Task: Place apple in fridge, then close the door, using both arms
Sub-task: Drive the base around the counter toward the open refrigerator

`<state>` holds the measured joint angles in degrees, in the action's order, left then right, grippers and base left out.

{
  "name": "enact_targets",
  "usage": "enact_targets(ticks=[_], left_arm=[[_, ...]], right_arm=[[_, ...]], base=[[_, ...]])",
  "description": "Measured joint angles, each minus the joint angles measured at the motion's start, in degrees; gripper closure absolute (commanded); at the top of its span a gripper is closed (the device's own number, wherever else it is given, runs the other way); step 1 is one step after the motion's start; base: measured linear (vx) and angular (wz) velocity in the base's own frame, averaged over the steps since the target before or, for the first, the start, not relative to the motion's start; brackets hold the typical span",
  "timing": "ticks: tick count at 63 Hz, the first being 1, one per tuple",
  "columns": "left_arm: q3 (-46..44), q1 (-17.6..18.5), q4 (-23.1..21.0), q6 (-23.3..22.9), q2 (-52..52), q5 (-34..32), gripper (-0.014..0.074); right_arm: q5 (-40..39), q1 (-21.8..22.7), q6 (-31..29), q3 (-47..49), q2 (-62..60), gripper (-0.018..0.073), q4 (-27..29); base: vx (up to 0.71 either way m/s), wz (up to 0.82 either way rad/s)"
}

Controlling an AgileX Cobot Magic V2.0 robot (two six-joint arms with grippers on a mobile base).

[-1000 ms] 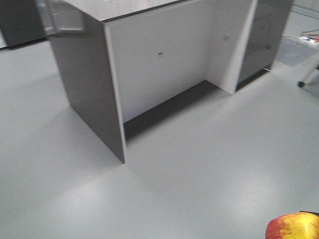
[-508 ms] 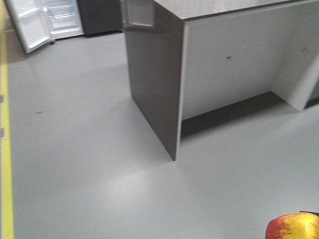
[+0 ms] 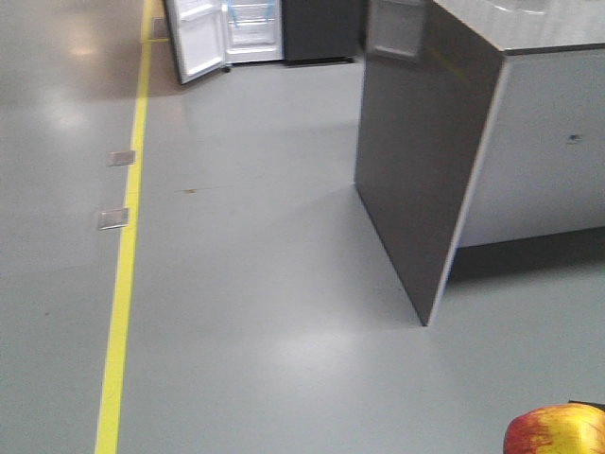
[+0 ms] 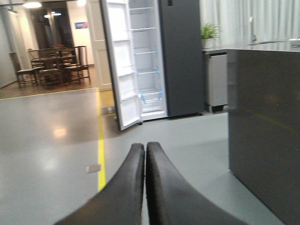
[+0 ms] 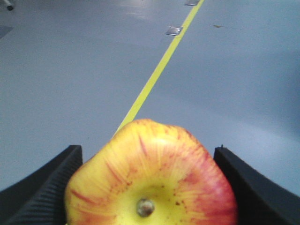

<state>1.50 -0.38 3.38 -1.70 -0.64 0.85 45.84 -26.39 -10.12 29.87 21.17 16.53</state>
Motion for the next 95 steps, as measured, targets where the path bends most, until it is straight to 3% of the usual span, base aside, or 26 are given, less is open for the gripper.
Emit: enact_targets(ticks=[37,95], left_arm=[[0.00,0.00,0.00,0.00,0.00,0.00,0.0603],[0.00,0.00,0.00,0.00,0.00,0.00,0.0603]], right_arm=[[0.06,0.00,0.00,-0.05,0.00,0.0183,0.00],[0.60,0.00,0.00,-0.05,0.00,0.0183,0.00]], base=[[0.08,0.30],[0.16,0.05]])
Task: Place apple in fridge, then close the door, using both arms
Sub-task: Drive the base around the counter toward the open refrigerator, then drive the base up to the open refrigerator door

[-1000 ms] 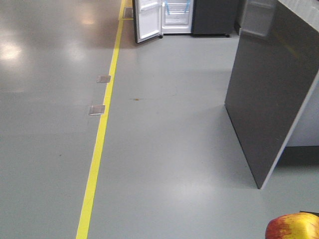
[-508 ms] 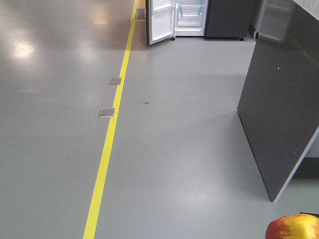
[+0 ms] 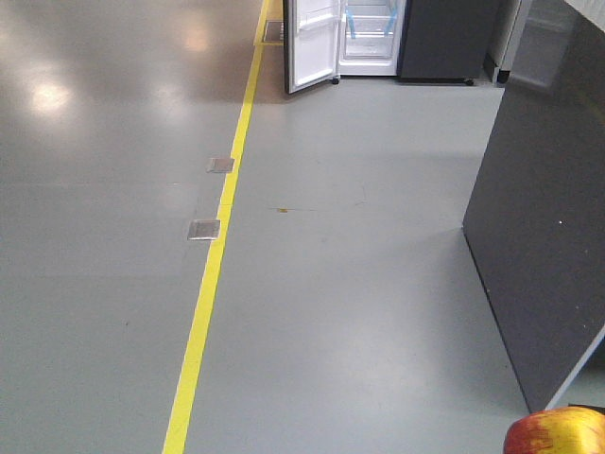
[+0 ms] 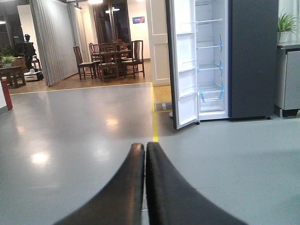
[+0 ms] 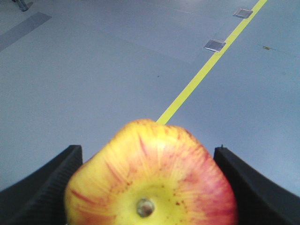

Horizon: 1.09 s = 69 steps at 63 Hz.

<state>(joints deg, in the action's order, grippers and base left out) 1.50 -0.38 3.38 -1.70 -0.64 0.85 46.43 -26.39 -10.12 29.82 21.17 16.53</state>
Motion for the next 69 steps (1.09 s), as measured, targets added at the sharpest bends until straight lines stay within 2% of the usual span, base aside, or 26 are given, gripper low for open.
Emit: enact_targets(ticks=[69], left_arm=[[0.00,0.00,0.00,0.00,0.00,0.00,0.0603]], right_arm=[[0.24,0.00,0.00,0.00,0.00,0.0183,0.00]], base=[[0.25,-0.01]])
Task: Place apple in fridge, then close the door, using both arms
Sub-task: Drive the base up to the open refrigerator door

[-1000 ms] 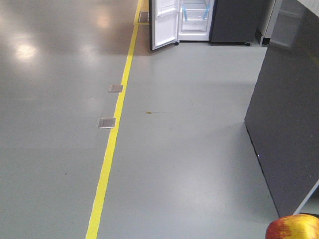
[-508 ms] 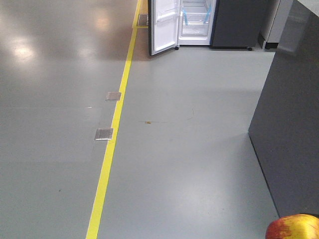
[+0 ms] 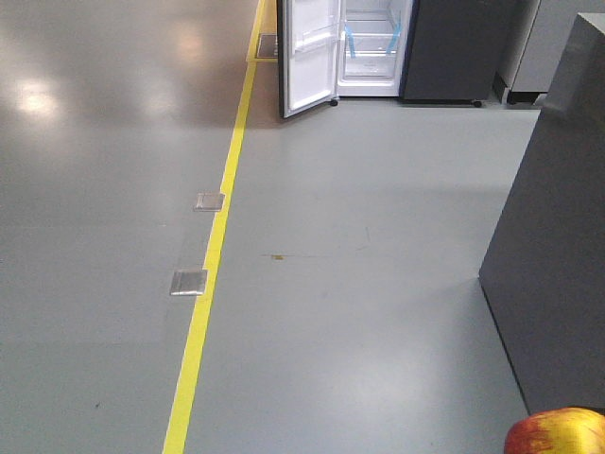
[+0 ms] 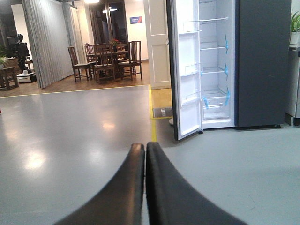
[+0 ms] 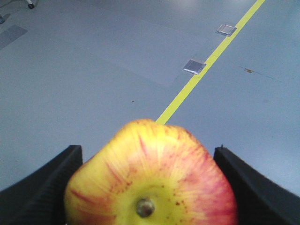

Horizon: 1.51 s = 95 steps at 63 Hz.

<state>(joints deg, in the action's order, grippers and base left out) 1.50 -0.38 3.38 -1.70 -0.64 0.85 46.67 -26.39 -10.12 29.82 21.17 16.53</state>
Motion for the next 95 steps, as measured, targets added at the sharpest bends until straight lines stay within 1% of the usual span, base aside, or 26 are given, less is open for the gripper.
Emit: enact_targets(ticks=[95], left_arm=[[0.00,0.00,0.00,0.00,0.00,0.00,0.0603]], right_arm=[[0.00,0.00,0.00,0.00,0.00,0.0183,0.00]], base=[[0.28,-0.02]])
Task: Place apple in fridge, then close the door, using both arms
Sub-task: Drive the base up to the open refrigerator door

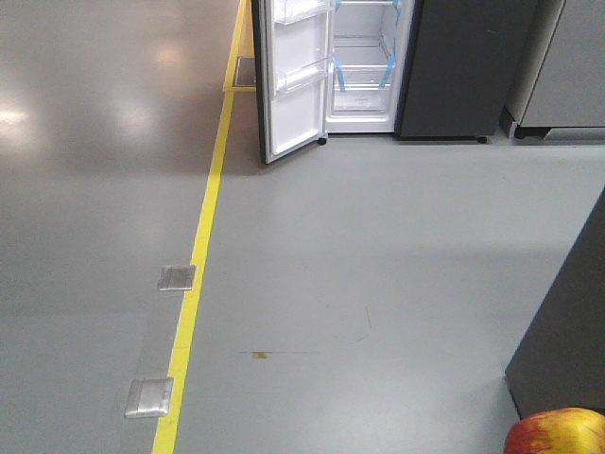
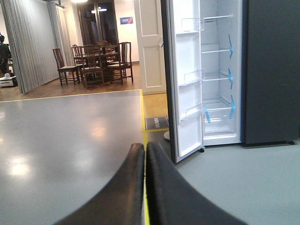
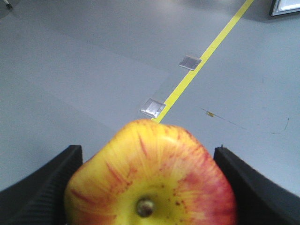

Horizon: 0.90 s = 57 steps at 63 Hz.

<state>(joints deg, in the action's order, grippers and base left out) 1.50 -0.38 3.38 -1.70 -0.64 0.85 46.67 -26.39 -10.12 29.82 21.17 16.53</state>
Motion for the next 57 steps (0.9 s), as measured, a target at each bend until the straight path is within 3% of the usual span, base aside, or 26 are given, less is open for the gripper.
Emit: enact_targets(ticks=[57], left_arm=[[0.00,0.00,0.00,0.00,0.00,0.00,0.0603]], right_arm=[[0.00,0.00,0.00,0.00,0.00,0.0183,0.00]], base=[[0.30,0.01]])
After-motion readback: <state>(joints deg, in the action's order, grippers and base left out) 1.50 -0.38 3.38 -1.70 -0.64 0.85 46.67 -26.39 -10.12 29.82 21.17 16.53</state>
